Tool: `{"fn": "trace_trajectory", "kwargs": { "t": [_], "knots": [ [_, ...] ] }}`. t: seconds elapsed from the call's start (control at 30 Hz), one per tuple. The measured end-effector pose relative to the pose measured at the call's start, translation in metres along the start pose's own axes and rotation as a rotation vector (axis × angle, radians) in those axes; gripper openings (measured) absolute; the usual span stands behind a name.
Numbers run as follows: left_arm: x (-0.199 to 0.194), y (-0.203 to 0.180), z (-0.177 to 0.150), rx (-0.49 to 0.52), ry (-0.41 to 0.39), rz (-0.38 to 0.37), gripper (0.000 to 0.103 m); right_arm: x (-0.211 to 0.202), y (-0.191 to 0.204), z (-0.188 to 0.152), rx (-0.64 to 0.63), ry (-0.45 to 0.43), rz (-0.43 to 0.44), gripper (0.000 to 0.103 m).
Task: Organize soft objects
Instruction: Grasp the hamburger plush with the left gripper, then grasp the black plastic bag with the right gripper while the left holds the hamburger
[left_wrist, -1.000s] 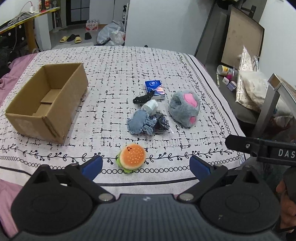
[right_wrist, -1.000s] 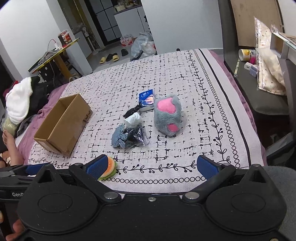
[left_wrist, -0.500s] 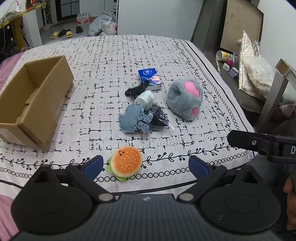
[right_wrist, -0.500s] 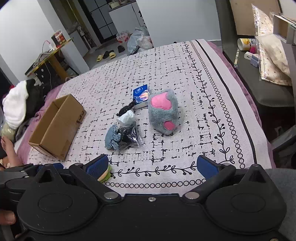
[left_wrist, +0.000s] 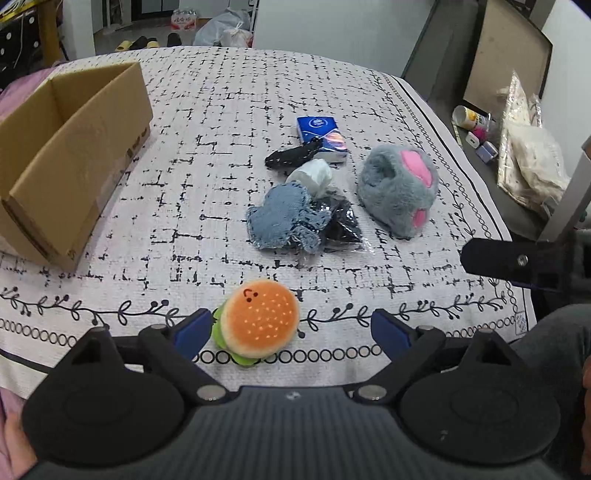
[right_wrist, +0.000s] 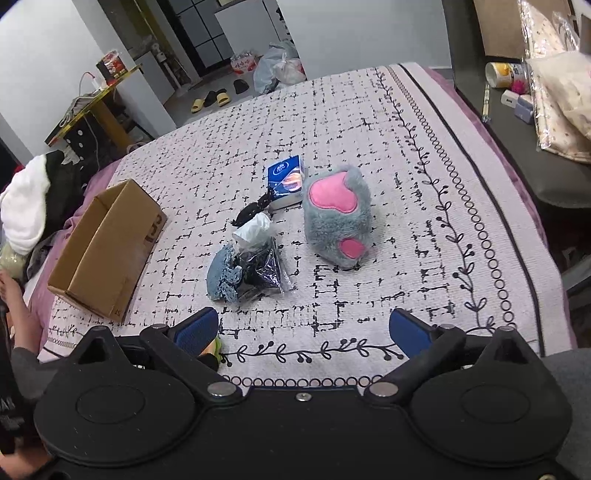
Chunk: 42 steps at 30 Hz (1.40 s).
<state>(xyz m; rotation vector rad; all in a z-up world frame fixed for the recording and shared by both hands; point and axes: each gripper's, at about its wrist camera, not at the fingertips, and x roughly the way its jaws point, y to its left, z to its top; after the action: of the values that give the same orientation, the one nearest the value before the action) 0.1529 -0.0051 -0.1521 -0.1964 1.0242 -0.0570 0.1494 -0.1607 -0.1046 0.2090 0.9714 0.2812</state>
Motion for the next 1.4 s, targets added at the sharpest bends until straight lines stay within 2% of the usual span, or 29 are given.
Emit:
{"fn": "trace_trajectory", "kwargs": {
  "t": [0.17,0.23,0.33,0.53,0.6,0.7,1.0,1.2,1.23,1.33,1.37,1.4],
  "knots": [
    [0.011,0.010,0.000,-0.042,-0.016,0.017,0.090,0.018,0.008,0.003,0.005,0.009,-0.003,0.096],
    [0.016,0.013,0.000,-0.057,-0.014,0.018,0.087,0.025,0.010,0.004,0.007,0.010,-0.002,0.096],
    [0.023,0.019,0.000,-0.082,-0.007,0.017,0.080,0.037,0.012,0.005,0.016,0.010,0.012,0.090],
    [0.035,0.032,-0.001,-0.133,0.024,0.024,0.062,0.056,0.011,0.008,0.049,-0.014,0.036,0.084],
    [0.035,0.035,-0.002,-0.141,0.022,0.036,0.050,0.062,0.011,0.010,0.059,-0.026,0.048,0.081],
    [0.034,0.041,-0.001,-0.168,0.017,0.037,0.043,0.071,0.007,0.013,0.095,-0.034,0.069,0.077],
    [0.022,0.058,0.005,-0.241,-0.027,0.075,0.040,0.090,0.005,0.018,0.118,-0.041,0.071,0.074],
    [0.019,0.063,0.004,-0.254,-0.026,0.081,0.040,0.102,0.004,0.025,0.116,-0.052,0.069,0.073],
    [0.018,0.064,0.004,-0.256,-0.027,0.080,0.040,0.105,0.004,0.026,0.119,-0.050,0.070,0.071],
    [0.014,0.065,0.003,-0.261,-0.033,0.079,0.040,0.116,0.004,0.027,0.127,-0.001,0.081,0.046],
    [0.012,0.066,0.004,-0.261,-0.038,0.079,0.040,0.119,0.003,0.027,0.140,0.020,0.109,0.033],
    [0.011,0.066,0.005,-0.261,-0.043,0.080,0.040,0.121,0.002,0.027,0.163,0.042,0.136,0.030]
  ]
}}
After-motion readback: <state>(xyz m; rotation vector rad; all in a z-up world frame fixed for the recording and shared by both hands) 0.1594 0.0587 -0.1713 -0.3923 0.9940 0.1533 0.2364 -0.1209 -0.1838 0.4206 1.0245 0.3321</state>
